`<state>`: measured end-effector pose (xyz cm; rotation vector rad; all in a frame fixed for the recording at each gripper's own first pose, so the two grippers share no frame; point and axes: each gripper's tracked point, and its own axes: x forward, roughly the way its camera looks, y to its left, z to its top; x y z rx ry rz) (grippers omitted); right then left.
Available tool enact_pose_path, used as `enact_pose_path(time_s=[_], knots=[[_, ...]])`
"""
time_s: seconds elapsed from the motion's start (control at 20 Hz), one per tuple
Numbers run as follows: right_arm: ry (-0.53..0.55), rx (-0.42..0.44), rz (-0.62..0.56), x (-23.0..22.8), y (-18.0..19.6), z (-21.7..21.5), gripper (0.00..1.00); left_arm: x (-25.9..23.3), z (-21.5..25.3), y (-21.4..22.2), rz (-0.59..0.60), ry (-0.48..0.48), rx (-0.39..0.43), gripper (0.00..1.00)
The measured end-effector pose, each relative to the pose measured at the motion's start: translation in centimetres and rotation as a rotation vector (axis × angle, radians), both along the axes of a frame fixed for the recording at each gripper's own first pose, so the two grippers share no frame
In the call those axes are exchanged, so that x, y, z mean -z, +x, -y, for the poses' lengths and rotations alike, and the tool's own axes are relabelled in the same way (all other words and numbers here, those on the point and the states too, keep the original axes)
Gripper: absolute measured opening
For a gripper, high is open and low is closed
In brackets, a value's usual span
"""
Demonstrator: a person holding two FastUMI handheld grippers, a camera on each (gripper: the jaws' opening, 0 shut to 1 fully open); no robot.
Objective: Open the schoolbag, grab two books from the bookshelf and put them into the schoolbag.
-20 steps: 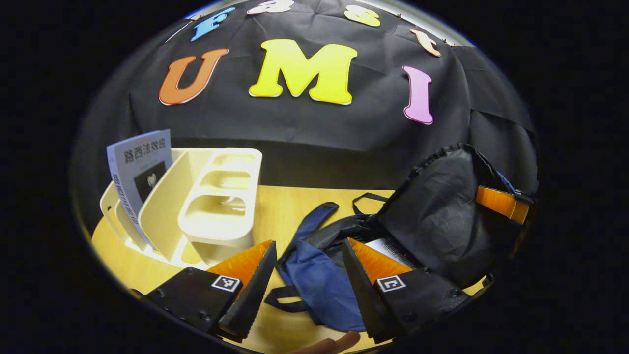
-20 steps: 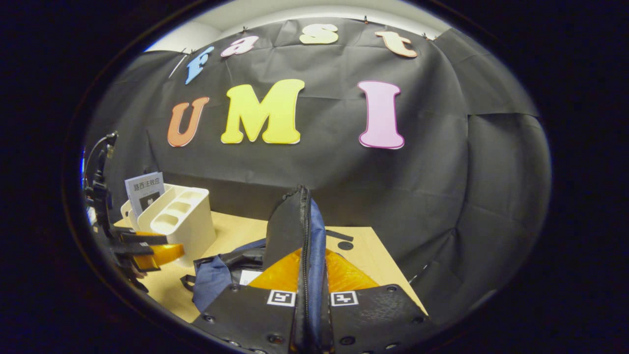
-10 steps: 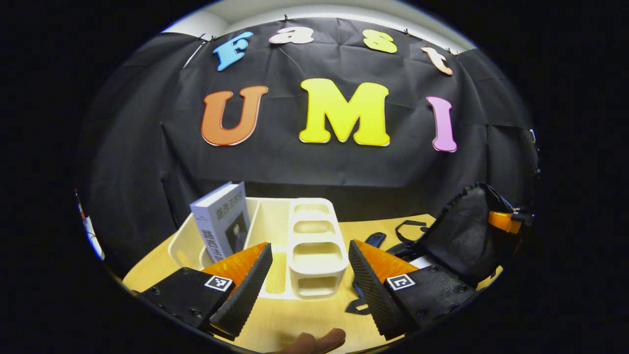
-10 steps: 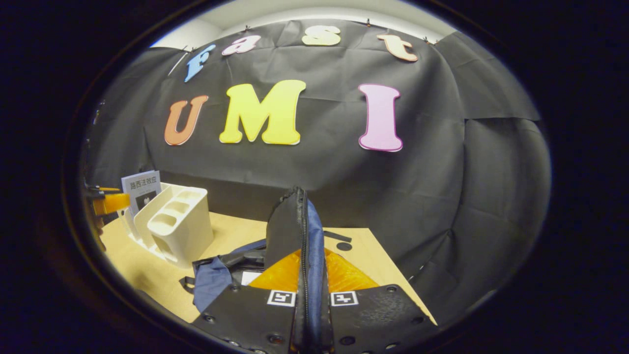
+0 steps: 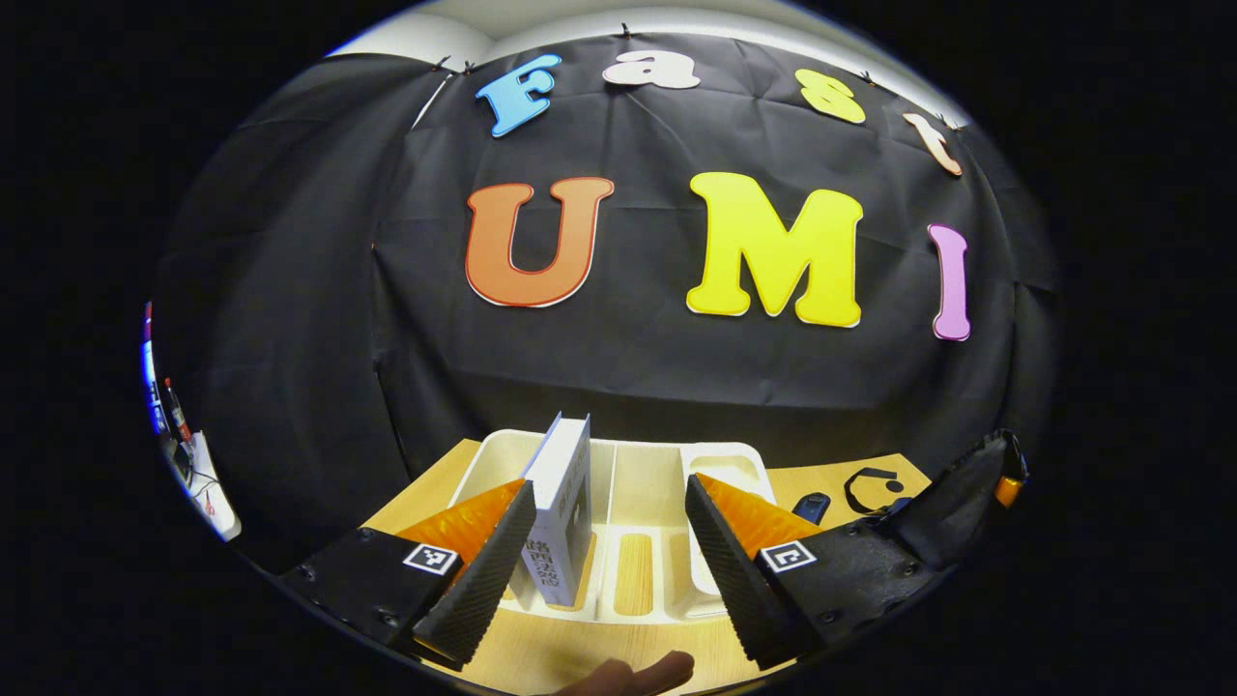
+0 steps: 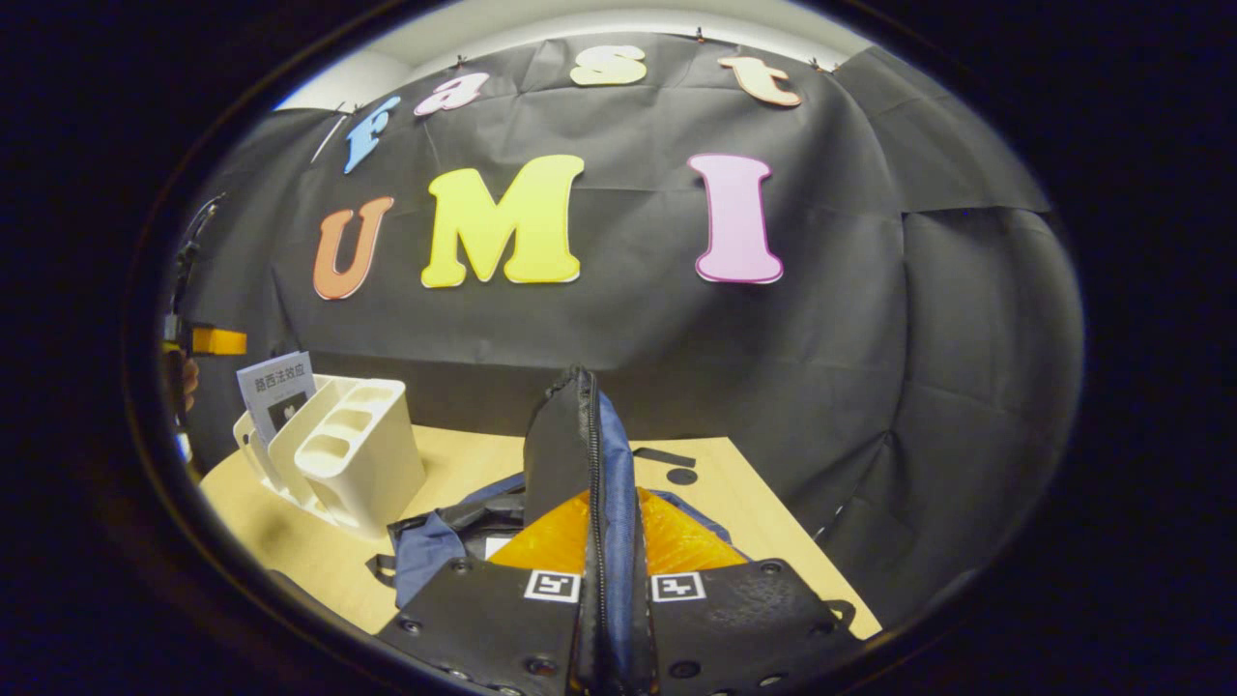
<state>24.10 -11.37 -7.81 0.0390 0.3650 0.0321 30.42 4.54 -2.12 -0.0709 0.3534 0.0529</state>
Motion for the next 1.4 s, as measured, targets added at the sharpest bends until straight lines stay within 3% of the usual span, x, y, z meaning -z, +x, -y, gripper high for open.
enact_pose_path(time_s=[0.15,0.3,0.35,0.45,0.55,0.7,0.85,0.95,1.05,1.15,1.25,1.3,1.4], knots=[[-0.016,-0.003,-0.011,0.4,-0.2,0.3,0.12,-1.2,-1.1,2.8,-0.024,0.070,0.031,0.98],[-0.010,-0.010,-0.025,0.9,-0.6,0.5,0.12,-1.8,-2.2,5.3,-0.046,0.156,0.005,0.97],[-0.006,-0.010,-0.026,1.0,-0.8,0.6,0.12,-1.8,-3.0,4.0,-0.053,0.194,0.019,0.96],[-0.002,-0.014,-0.026,1.1,-0.9,0.6,0.12,-0.9,-2.7,5.6,-0.077,0.262,0.042,0.95],[0.000,-0.017,-0.028,1.4,-1.0,0.6,0.12,1.3,-2.9,6.4,-0.162,0.283,0.055,0.96],[-0.007,-0.024,-0.041,1.9,-1.1,0.5,0.12,2.8,-4.9,7.9,-0.210,0.277,-0.001,0.97],[-0.012,-0.027,-0.053,2.4,-1.2,0.5,0.12,5.4,-4.5,8.8,-0.268,0.288,0.045,0.96],[-0.004,-0.034,-0.056,2.5,-1.3,0.2,0.12,6.8,-5.4,8.8,-0.312,0.314,0.003,0.95],[0.011,-0.043,-0.063,2.8,-1.4,-0.3,0.12,7.9,-4.8,8.5,-0.361,0.285,0.030,0.95],[-0.001,-0.053,-0.063,3.0,-1.4,-0.7,0.12,8.7,-4.6,8.3,-0.387,0.269,0.038,0.88],[0.009,-0.065,-0.068,3.2,-1.4,-1.1,0.12,9.4,-4.3,8.0,-0.411,0.257,0.052,0.78],[0.009,-0.064,-0.072,3.3,-1.2,-1.1,0.12,9.8,-4.0,7.8,-0.429,0.252,0.074,0.67],[0.015,-0.061,-0.075,3.3,-1.3,-1.0,0.12,11.1,-3.9,7.5,-0.480,0.247,0.084,0.60]])
